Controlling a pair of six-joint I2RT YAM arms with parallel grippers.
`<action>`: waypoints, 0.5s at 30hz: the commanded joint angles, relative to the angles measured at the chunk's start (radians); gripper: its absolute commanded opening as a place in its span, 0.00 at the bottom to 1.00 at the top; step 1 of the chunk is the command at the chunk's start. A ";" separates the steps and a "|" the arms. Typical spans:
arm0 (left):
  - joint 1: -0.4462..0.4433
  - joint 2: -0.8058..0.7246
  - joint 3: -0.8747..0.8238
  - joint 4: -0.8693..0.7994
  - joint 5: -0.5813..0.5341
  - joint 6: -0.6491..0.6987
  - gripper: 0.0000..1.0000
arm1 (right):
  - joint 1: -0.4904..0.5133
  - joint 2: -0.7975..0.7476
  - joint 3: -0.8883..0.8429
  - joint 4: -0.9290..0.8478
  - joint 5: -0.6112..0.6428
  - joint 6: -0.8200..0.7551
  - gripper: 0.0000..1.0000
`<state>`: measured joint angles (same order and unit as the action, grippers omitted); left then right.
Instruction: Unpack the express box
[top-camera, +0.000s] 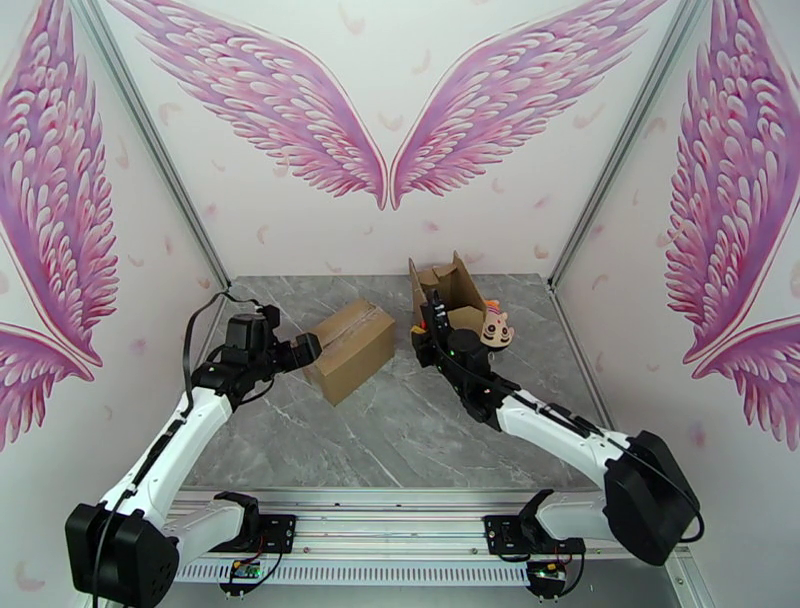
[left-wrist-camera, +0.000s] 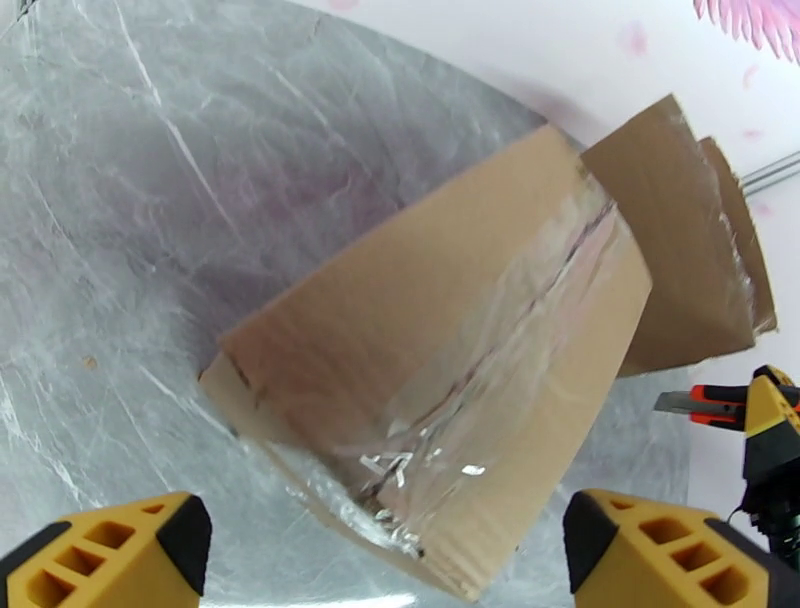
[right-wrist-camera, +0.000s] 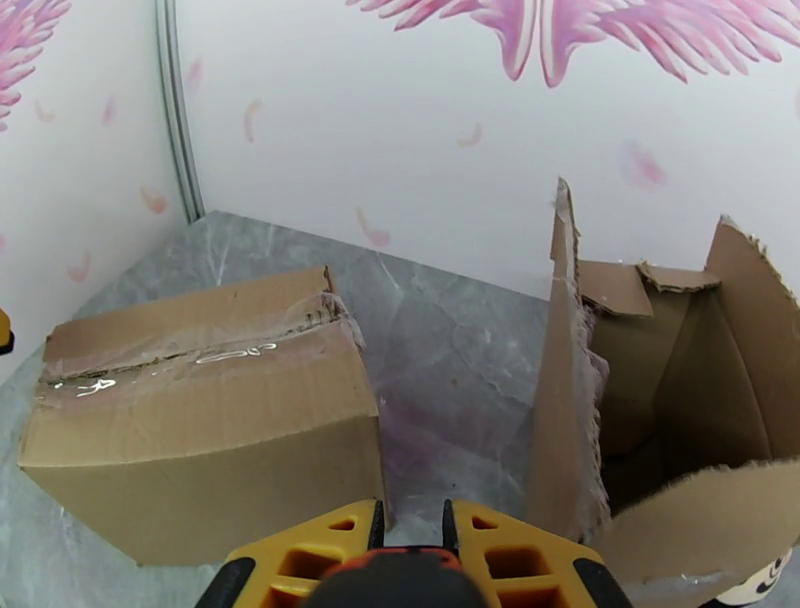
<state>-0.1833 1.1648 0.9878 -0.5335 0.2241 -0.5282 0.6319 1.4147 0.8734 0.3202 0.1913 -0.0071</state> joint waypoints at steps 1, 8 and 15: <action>0.008 0.034 0.021 -0.021 0.013 -0.024 0.99 | 0.036 0.099 0.113 0.022 0.109 -0.116 0.00; 0.018 0.053 0.000 -0.008 0.048 -0.042 0.99 | 0.043 0.302 0.276 0.058 0.184 -0.181 0.02; 0.040 0.103 0.020 -0.016 0.105 0.000 0.99 | 0.029 0.365 0.264 0.203 0.025 -0.240 0.02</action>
<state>-0.1566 1.2366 0.9916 -0.5346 0.2844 -0.5545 0.6674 1.7737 1.1336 0.4019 0.3000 -0.1936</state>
